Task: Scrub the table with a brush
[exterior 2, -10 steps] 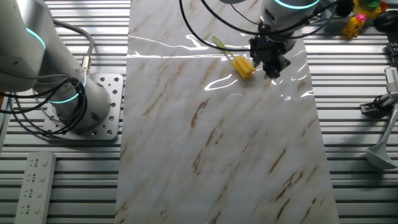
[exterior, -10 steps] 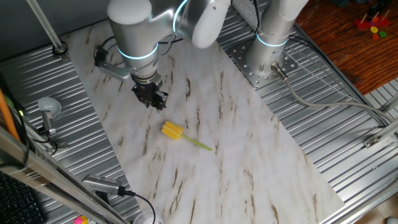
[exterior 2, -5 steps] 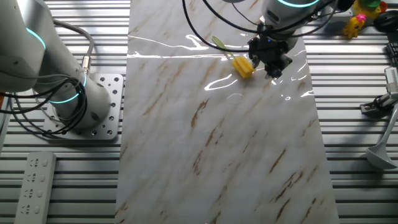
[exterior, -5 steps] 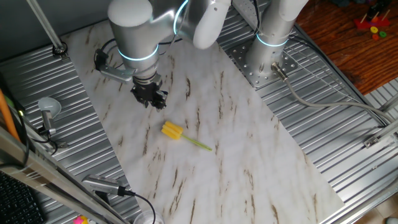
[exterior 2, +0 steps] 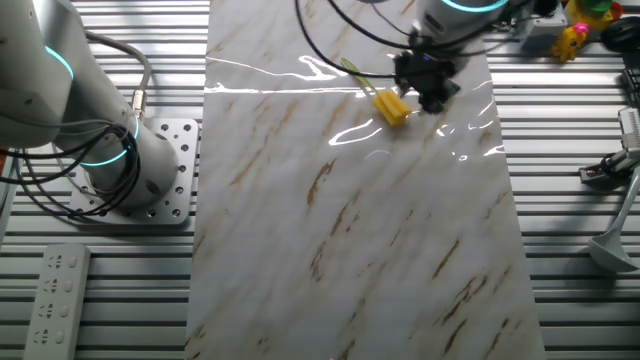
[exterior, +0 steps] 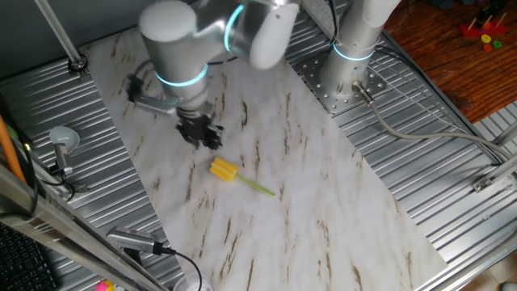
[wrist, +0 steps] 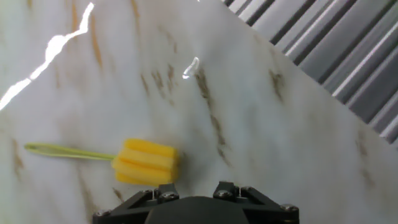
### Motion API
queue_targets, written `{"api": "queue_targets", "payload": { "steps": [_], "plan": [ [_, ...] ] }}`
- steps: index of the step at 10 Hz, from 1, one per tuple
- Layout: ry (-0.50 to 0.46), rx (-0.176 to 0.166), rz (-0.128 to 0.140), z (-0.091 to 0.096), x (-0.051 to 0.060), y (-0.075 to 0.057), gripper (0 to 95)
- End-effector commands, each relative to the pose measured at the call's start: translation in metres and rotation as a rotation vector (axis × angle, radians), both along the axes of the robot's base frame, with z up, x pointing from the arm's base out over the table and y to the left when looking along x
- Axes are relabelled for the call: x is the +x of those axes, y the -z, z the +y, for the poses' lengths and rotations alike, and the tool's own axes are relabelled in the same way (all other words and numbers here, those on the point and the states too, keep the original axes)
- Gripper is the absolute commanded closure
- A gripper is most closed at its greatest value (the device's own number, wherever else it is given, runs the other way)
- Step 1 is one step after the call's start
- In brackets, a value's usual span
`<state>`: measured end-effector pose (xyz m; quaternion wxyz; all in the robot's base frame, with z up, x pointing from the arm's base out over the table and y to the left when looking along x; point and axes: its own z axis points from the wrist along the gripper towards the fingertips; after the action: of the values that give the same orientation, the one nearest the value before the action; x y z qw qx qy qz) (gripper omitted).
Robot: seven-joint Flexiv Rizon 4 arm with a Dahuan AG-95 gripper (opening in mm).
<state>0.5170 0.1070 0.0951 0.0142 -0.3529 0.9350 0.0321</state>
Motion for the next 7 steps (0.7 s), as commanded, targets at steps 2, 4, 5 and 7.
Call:
{"api": "queue_targets", "payload": {
  "steps": [2,4,5,7],
  "plan": [
    [-0.002,-0.002,0.001,0.0092,-0.0042,0.0042,57.0],
    [-0.041,-0.013,-0.001,0.0092,-0.0042,0.0042,57.0],
    [-0.054,-0.014,0.002,0.0092,-0.0042,0.0042,57.0],
    [-0.084,-0.018,0.002,0.0092,-0.0042,0.0042,57.0]
  ]
}}
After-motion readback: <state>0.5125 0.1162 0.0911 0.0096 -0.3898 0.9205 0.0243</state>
